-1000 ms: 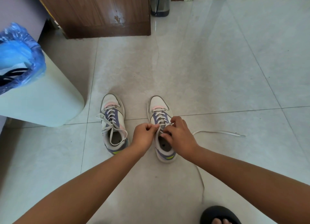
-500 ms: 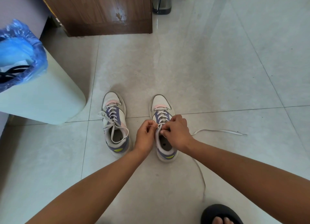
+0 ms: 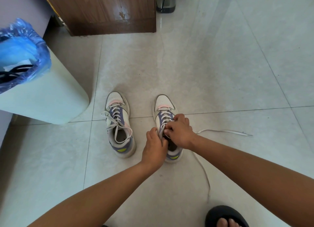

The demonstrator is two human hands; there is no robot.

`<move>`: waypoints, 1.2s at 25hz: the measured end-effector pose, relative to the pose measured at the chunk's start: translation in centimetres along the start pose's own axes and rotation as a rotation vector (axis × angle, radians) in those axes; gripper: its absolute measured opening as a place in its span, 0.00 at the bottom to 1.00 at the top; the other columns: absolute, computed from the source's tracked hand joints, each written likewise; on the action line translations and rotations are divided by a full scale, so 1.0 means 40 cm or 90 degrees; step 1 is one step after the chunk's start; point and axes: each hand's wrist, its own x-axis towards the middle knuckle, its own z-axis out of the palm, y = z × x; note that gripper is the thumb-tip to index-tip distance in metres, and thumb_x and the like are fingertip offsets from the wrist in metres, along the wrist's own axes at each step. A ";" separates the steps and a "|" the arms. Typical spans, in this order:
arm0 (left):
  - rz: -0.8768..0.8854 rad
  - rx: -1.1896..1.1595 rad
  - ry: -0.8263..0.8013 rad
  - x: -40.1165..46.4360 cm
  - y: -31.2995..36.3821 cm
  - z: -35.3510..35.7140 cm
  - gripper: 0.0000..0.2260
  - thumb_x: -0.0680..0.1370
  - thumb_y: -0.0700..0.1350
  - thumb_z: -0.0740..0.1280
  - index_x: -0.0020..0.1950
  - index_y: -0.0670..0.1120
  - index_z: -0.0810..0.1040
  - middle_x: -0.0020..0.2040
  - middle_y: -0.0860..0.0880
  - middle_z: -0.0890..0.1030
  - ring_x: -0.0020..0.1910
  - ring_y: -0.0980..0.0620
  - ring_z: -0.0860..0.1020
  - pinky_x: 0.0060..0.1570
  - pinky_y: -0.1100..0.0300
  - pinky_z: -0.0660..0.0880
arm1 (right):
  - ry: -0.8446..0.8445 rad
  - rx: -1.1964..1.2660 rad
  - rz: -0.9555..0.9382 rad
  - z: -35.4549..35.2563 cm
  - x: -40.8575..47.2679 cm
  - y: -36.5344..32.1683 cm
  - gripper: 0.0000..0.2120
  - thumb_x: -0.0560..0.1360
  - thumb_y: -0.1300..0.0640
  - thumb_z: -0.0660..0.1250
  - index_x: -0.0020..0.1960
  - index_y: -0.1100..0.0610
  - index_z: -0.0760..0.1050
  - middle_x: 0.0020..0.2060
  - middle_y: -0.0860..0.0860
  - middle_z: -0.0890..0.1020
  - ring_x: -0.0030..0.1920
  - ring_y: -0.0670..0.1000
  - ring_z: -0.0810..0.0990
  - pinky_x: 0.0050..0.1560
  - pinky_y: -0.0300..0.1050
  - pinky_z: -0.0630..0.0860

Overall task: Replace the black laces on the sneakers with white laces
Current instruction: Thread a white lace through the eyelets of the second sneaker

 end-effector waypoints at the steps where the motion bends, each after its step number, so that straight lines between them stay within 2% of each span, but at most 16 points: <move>1: 0.002 0.015 -0.004 0.002 0.001 -0.001 0.17 0.80 0.43 0.57 0.68 0.42 0.61 0.64 0.42 0.66 0.57 0.41 0.74 0.54 0.46 0.73 | -0.004 -0.003 0.008 -0.003 0.001 0.001 0.10 0.79 0.53 0.60 0.52 0.56 0.78 0.64 0.53 0.62 0.65 0.55 0.60 0.64 0.49 0.61; 3: -0.004 0.042 -0.012 0.002 0.005 -0.005 0.16 0.80 0.43 0.57 0.67 0.42 0.62 0.62 0.42 0.66 0.55 0.40 0.75 0.51 0.47 0.73 | 0.047 -0.037 -0.012 0.007 -0.007 0.004 0.10 0.78 0.55 0.60 0.52 0.58 0.78 0.65 0.55 0.61 0.65 0.57 0.62 0.62 0.50 0.64; 6: -0.042 0.035 -0.016 -0.001 0.025 -0.002 0.13 0.80 0.43 0.56 0.63 0.42 0.64 0.59 0.42 0.68 0.52 0.39 0.75 0.50 0.47 0.73 | 0.240 -0.171 -0.197 0.044 -0.036 0.015 0.13 0.72 0.58 0.58 0.40 0.62 0.79 0.60 0.59 0.67 0.55 0.62 0.76 0.49 0.51 0.75; 7: -0.051 0.032 -0.017 -0.001 0.030 0.000 0.12 0.80 0.44 0.56 0.62 0.42 0.64 0.58 0.42 0.68 0.52 0.39 0.75 0.51 0.46 0.73 | 0.262 -0.199 -0.244 0.050 -0.042 0.025 0.13 0.69 0.57 0.57 0.36 0.61 0.79 0.57 0.59 0.69 0.50 0.62 0.79 0.44 0.51 0.77; 9: -0.054 0.058 -0.021 0.003 0.030 -0.003 0.11 0.80 0.43 0.56 0.61 0.42 0.64 0.58 0.42 0.68 0.52 0.38 0.74 0.51 0.46 0.73 | 0.266 -0.136 -0.286 0.048 -0.039 0.052 0.14 0.70 0.56 0.56 0.37 0.61 0.78 0.54 0.61 0.74 0.45 0.63 0.80 0.41 0.52 0.77; 12: -0.027 0.127 -0.028 0.015 0.018 -0.017 0.12 0.78 0.42 0.58 0.61 0.41 0.65 0.58 0.41 0.68 0.51 0.39 0.74 0.48 0.48 0.71 | 0.251 -0.040 -0.231 -0.010 -0.009 0.094 0.15 0.70 0.60 0.57 0.53 0.61 0.77 0.55 0.60 0.77 0.52 0.63 0.78 0.51 0.54 0.75; 14: -0.022 0.134 -0.037 0.016 0.014 -0.021 0.12 0.79 0.43 0.58 0.61 0.41 0.65 0.57 0.42 0.68 0.50 0.40 0.74 0.46 0.50 0.71 | 0.202 -0.112 -0.210 -0.028 0.013 0.115 0.23 0.70 0.65 0.60 0.65 0.59 0.72 0.61 0.57 0.76 0.63 0.60 0.73 0.62 0.54 0.69; 15: -0.024 0.135 -0.040 0.014 0.015 -0.021 0.12 0.79 0.43 0.58 0.61 0.42 0.65 0.57 0.42 0.68 0.50 0.41 0.74 0.46 0.51 0.70 | 0.178 -0.162 -0.212 -0.025 0.024 0.119 0.23 0.71 0.64 0.61 0.67 0.58 0.70 0.61 0.55 0.77 0.66 0.58 0.71 0.64 0.54 0.66; 16: -0.027 0.135 -0.039 0.013 0.015 -0.021 0.12 0.79 0.44 0.58 0.61 0.42 0.65 0.57 0.42 0.68 0.50 0.41 0.74 0.45 0.51 0.70 | 0.168 -0.199 -0.229 -0.016 0.030 0.117 0.20 0.73 0.60 0.59 0.64 0.58 0.73 0.58 0.56 0.79 0.64 0.58 0.73 0.62 0.54 0.66; 18: -0.027 0.140 -0.037 0.012 0.016 -0.020 0.12 0.79 0.44 0.57 0.62 0.42 0.65 0.57 0.43 0.68 0.50 0.41 0.74 0.45 0.52 0.70 | 0.168 -0.220 -0.245 -0.009 0.032 0.110 0.18 0.72 0.53 0.54 0.49 0.59 0.80 0.42 0.56 0.84 0.46 0.60 0.82 0.47 0.53 0.74; 20: -0.024 0.147 -0.035 0.012 0.016 -0.021 0.13 0.79 0.44 0.57 0.62 0.43 0.65 0.57 0.43 0.68 0.50 0.42 0.75 0.46 0.51 0.71 | 0.222 -0.210 -0.254 0.002 0.042 0.128 0.18 0.69 0.53 0.52 0.36 0.59 0.78 0.29 0.54 0.81 0.30 0.59 0.80 0.31 0.47 0.74; 21: -0.024 0.150 -0.035 0.011 0.015 -0.021 0.13 0.79 0.44 0.57 0.63 0.43 0.65 0.57 0.43 0.68 0.50 0.42 0.75 0.46 0.52 0.72 | 0.248 -0.195 -0.256 0.004 0.043 0.133 0.15 0.68 0.54 0.53 0.35 0.60 0.77 0.28 0.54 0.79 0.27 0.59 0.78 0.28 0.46 0.73; 23: -0.025 0.153 -0.036 0.010 0.016 -0.020 0.13 0.79 0.44 0.57 0.63 0.43 0.64 0.57 0.43 0.68 0.50 0.42 0.75 0.45 0.51 0.72 | 0.280 -0.138 -0.243 0.000 0.030 0.130 0.10 0.70 0.59 0.57 0.40 0.62 0.74 0.29 0.56 0.78 0.27 0.60 0.77 0.28 0.45 0.70; 25: -0.030 0.151 -0.035 0.011 0.018 -0.019 0.13 0.79 0.44 0.56 0.62 0.43 0.64 0.57 0.43 0.68 0.49 0.42 0.75 0.45 0.52 0.71 | 0.247 -0.058 -0.127 -0.023 0.020 0.130 0.06 0.77 0.62 0.56 0.50 0.62 0.71 0.33 0.58 0.78 0.33 0.61 0.76 0.33 0.47 0.67; 27: -0.034 0.154 -0.035 0.010 0.019 -0.020 0.12 0.80 0.44 0.56 0.62 0.43 0.64 0.57 0.43 0.68 0.49 0.42 0.75 0.44 0.52 0.71 | 0.222 -0.100 -0.050 -0.036 0.023 0.160 0.06 0.80 0.62 0.54 0.55 0.60 0.68 0.37 0.59 0.78 0.37 0.62 0.77 0.36 0.49 0.67; 30: -0.034 0.150 -0.035 0.009 0.018 -0.020 0.12 0.80 0.44 0.56 0.62 0.43 0.64 0.57 0.43 0.68 0.49 0.42 0.75 0.46 0.50 0.73 | 0.337 -0.267 -0.106 -0.059 0.024 0.232 0.06 0.72 0.71 0.61 0.46 0.64 0.73 0.29 0.58 0.78 0.27 0.60 0.77 0.26 0.47 0.67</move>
